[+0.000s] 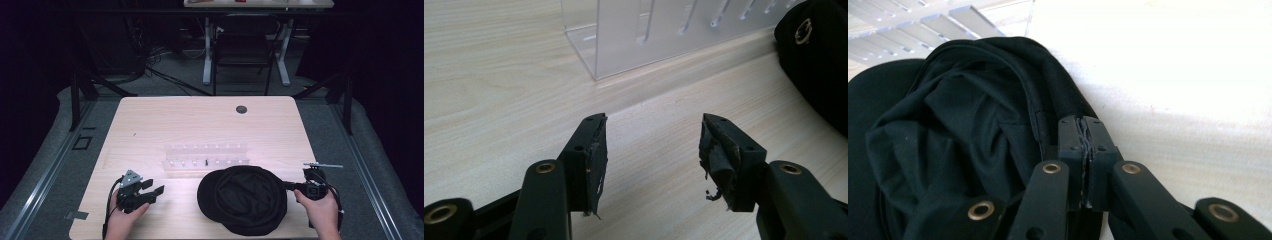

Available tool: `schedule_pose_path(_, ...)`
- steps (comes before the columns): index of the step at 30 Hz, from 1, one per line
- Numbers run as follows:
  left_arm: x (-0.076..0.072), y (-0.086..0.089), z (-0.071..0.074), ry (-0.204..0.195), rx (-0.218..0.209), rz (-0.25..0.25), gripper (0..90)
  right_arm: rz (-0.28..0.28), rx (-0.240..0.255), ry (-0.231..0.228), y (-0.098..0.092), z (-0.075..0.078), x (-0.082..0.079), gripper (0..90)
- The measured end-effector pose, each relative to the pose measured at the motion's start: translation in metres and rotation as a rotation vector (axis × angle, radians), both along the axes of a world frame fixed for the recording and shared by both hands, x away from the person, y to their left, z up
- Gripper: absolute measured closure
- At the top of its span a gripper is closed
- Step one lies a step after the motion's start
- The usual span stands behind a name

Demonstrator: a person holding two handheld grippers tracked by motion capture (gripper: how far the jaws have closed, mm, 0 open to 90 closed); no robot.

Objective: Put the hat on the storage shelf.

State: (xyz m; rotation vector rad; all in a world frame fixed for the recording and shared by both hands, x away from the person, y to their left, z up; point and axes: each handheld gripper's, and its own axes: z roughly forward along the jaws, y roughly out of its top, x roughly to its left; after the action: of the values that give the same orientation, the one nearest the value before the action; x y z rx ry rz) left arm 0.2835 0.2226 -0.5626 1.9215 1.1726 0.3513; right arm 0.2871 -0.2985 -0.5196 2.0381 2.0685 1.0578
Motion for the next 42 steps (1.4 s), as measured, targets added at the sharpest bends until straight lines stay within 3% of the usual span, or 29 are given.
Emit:
schedule_pose_path(7,0.0,0.0,-0.001,0.002,-0.003,0.004,45.2,0.025,-0.033,0.018,0.001,0.002,0.012,87.2)
schedule_pose_path(14,-0.001,0.0,0.0,0.0,-0.005,0.006,45.2,0.061,-0.091,0.04,0.005,0.009,0.015,78.8)
schedule_pose_path(26,-0.001,0.0,0.0,0.002,-0.001,0.003,45.2,0.138,-0.173,0.159,0.013,0.016,0.016,76.9)
schedule_pose_path(42,-0.001,0.0,0.0,-0.002,0.0,0.006,45.2,0.137,-0.19,0.291,0.018,0.012,0.026,78.8)
